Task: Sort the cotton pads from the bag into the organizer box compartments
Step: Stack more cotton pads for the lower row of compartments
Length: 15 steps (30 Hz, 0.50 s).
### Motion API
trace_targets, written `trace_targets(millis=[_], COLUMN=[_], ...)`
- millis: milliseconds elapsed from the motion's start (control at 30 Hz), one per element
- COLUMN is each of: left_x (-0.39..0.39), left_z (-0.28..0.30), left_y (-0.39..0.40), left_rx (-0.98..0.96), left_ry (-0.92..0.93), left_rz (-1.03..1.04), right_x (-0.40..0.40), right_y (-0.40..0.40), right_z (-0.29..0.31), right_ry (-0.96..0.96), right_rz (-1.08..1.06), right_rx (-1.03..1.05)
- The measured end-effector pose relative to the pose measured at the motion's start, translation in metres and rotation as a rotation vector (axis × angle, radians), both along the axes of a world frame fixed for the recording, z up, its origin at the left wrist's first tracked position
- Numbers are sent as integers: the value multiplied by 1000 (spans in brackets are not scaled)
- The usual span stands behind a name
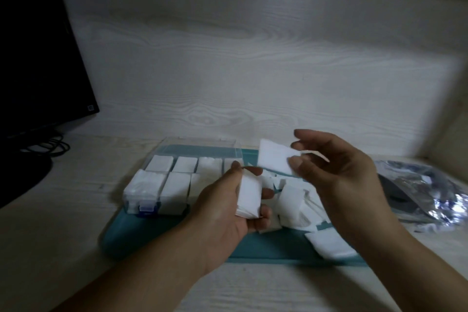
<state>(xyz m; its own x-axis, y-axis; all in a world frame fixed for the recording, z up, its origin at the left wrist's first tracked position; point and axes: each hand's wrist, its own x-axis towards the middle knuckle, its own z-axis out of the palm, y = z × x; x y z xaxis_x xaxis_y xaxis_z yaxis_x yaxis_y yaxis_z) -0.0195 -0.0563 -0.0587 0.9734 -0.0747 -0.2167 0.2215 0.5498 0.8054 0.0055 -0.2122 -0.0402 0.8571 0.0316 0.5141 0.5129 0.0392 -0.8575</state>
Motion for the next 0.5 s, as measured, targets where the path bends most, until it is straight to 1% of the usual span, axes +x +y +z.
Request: trace_targets(millis=[133,333,433,500], left_x=[1,1,0,0], left_z=[-1,1,1,-2], left_y=[1,3,3,3], left_rx=[16,-3,-32,29], left_ry=[18,27,19,-20], left_rz=[9,-38,-62,-77], right_x=[-2,4,2,-2], right_y=[2,-14,-14,-11], right_z=[-2,3,5,6], right_ry=[-4,-122,-42,20], right_rz=[149,109,263,348], right_rx=[-103,-412,-381,-326])
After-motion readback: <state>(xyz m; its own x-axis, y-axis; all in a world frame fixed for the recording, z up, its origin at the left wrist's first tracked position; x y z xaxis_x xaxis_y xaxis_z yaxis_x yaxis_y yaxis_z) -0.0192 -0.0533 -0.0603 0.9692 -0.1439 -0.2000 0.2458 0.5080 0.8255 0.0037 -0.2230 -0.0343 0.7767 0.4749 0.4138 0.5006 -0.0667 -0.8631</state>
